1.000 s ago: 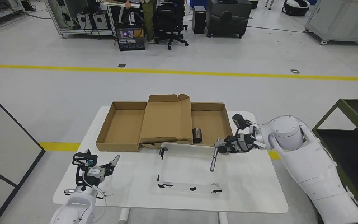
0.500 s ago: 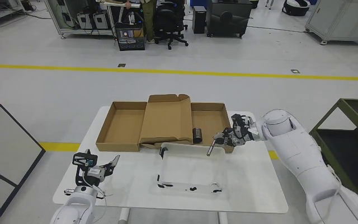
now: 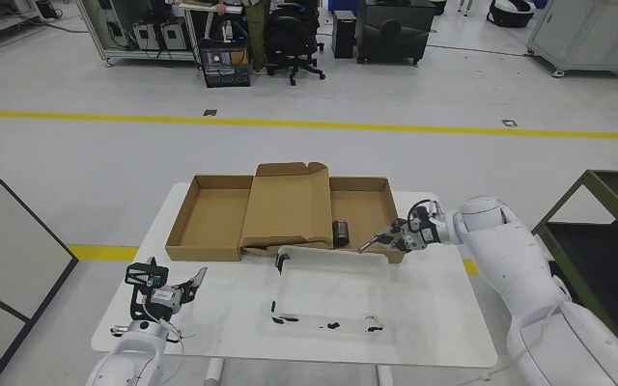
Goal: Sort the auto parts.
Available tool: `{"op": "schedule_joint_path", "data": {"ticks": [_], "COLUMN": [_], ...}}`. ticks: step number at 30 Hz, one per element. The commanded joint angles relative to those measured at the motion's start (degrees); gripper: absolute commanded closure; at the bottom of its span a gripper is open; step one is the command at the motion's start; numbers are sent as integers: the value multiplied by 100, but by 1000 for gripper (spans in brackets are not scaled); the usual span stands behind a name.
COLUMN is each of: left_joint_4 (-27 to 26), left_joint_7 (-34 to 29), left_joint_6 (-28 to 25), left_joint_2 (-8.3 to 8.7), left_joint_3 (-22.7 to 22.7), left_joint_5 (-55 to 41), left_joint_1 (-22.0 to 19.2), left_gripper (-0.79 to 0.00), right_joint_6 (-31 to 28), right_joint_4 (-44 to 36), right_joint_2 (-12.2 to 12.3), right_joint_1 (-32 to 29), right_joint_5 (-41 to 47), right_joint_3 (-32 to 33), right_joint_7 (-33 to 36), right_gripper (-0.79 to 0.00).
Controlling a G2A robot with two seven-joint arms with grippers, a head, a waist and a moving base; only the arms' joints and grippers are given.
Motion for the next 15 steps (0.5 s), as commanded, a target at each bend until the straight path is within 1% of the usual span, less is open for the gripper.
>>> {"op": "schedule_joint_path", "data": {"ticks": [1, 7, 15], "left_joint_4": [0, 0, 0], "left_joint_7": [0, 0, 0], "left_joint_6": [0, 0, 0], "left_joint_2": [0, 0, 0], "left_joint_3": [0, 0, 0], "left_joint_5": [0, 0, 0], "left_joint_1": [0, 0, 0], "left_gripper": [-785, -785, -785], "right_joint_6": [111, 216, 545], "right_joint_4": [147, 349, 502], "right_joint_2": [-30, -92, -138], "right_joint_1": [37, 33, 36], "right_joint_5": [60, 262, 242], "right_joint_3": [33, 134, 160], "right_joint_7": [-103, 8, -320], "right_gripper": [0, 0, 0]}}
